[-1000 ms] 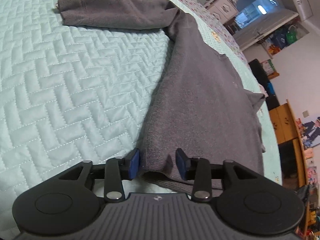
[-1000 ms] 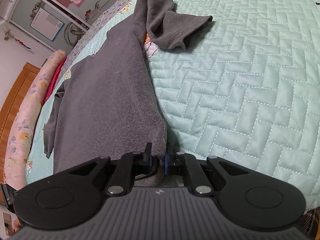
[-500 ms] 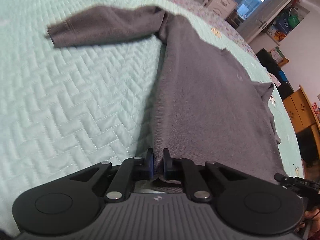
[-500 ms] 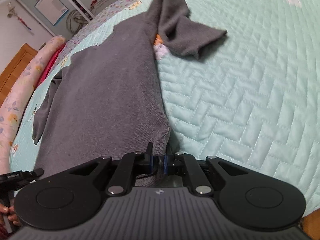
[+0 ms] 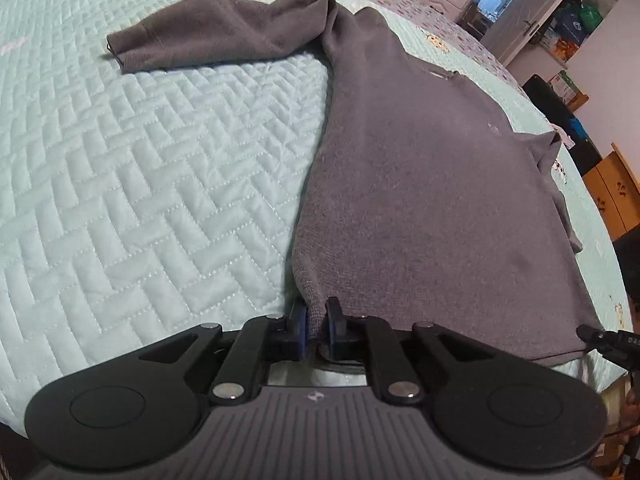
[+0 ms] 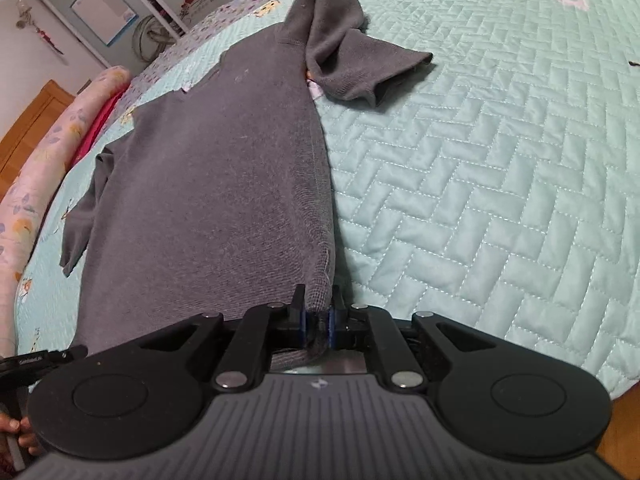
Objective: Fold clothes
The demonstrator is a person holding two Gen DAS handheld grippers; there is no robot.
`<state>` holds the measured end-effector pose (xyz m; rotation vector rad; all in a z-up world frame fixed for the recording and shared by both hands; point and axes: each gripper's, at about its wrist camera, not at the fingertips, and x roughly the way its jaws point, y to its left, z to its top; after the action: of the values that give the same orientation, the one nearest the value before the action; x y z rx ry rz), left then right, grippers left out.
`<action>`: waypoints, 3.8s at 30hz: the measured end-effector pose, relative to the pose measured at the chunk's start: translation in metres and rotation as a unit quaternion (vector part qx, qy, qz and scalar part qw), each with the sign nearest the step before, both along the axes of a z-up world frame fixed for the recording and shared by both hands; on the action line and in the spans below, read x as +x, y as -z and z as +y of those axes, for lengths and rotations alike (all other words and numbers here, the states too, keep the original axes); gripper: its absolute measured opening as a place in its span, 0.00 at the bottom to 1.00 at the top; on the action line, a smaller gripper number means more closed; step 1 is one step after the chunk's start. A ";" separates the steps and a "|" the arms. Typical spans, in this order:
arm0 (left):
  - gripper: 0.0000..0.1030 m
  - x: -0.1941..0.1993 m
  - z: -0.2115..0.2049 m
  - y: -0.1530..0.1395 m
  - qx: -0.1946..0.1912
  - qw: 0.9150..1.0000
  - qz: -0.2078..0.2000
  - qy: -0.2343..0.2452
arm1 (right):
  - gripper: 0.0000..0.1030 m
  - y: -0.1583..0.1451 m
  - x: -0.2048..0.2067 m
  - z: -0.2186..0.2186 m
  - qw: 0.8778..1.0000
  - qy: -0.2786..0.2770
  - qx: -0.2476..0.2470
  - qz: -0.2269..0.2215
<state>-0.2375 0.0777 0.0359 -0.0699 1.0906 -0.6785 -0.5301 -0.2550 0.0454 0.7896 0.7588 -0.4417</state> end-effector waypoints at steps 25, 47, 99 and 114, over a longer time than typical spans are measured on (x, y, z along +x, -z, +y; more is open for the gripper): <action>0.20 0.097 0.061 -0.030 -0.139 0.967 -0.012 -0.213 | 0.18 -0.053 0.245 0.093 0.983 -0.139 0.005 -0.117; 0.45 0.215 0.082 -0.014 -0.044 0.962 -0.113 -0.243 | 0.14 0.038 0.319 0.139 0.972 -0.186 0.051 -0.135; 0.05 0.331 -0.007 -0.150 0.171 0.955 -0.218 -0.108 | 0.00 0.067 0.317 0.119 0.957 -0.167 0.120 -0.204; 0.56 0.322 0.136 -0.062 -0.043 0.919 -0.094 -0.380 | 0.00 0.069 0.317 0.114 0.954 -0.168 0.130 -0.209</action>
<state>0.0845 0.2141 0.0978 -0.4713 0.7577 -0.0230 -0.2130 -0.1409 -0.0239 0.9408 0.5406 0.1370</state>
